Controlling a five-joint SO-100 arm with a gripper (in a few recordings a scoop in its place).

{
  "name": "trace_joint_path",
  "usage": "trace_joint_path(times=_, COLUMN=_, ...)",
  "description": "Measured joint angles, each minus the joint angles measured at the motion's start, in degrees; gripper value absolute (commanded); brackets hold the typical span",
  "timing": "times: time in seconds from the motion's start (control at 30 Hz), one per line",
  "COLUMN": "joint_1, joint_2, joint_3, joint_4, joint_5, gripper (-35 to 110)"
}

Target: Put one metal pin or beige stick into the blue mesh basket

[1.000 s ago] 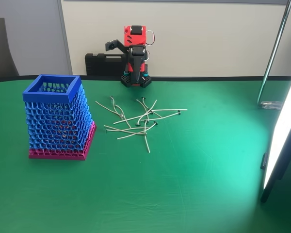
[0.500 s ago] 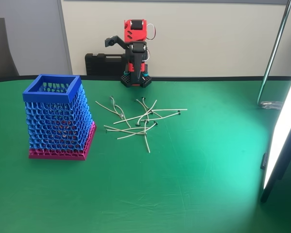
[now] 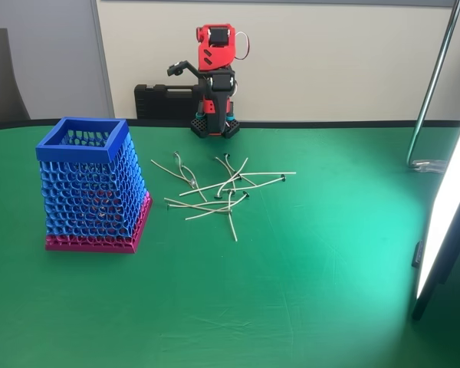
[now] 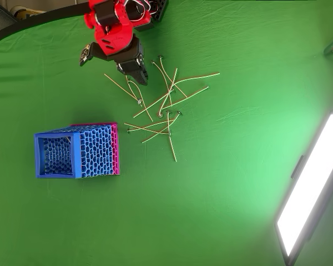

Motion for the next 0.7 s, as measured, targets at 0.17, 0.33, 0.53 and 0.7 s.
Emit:
trace_joint_path(times=0.17, joint_1=1.05, joint_2=-0.09, joint_3=-1.23, joint_4=6.24, joint_5=0.44, gripper=13)
trace_joint_path(times=0.33, joint_1=7.29, joint_2=-3.16, joint_3=-4.66, joint_4=9.14, joint_5=-1.67, gripper=14)
trace_joint_path(times=0.53, joint_1=15.38, joint_2=-8.61, joint_3=-6.24, joint_4=8.35, joint_5=-5.71, gripper=14)
trace_joint_path(times=0.7, joint_1=20.74, joint_2=-13.18, joint_3=-6.33, joint_4=3.25, joint_5=-9.93, gripper=16)
